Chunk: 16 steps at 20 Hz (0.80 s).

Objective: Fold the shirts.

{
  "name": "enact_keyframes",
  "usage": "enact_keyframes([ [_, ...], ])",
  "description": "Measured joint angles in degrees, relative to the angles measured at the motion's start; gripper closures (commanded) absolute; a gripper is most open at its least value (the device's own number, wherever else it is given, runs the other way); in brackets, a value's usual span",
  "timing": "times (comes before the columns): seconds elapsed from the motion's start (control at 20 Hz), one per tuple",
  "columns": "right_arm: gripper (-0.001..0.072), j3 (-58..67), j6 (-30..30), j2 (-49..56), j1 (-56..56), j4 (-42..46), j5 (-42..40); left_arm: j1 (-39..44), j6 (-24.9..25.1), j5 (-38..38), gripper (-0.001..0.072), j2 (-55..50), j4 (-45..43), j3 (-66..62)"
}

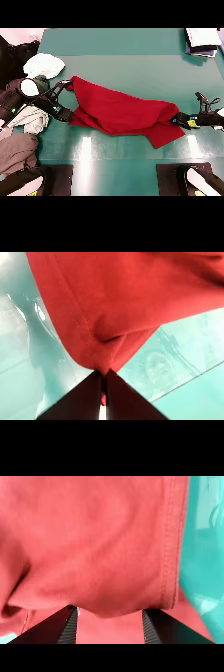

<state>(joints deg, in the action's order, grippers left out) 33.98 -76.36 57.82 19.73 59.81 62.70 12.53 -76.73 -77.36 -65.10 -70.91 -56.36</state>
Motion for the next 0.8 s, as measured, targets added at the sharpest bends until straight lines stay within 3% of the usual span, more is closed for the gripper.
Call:
enact_keyframes([
  [0.05, 0.0613, 0.5, 0.0, 0.52, 0.0, -0.15, -0.31, 0.0, -0.02, 0.0, 0.0682, 0.0, 0.0, 0.0],
  [0.1, 0.0695, 1.01, 0.02, 1.01, 0.0, -0.17, -0.48, 0.0, -0.02, 0.0, 0.0683, 0.0, 0.02, 0.0],
  [0.5, 0.0698, 7.91, 0.9, -1.86, 0.0, 0.13, -0.87, 0.0, -0.02, -0.76, 0.0684, 0.0, 0.0, -3.61],
  [0.8, 0.0698, 21.88, 0.04, -11.13, 0.0, 0.17, 4.28, 0.0, -0.76, -5.16, 0.0684, 0.33, -0.22, -25.22],
])
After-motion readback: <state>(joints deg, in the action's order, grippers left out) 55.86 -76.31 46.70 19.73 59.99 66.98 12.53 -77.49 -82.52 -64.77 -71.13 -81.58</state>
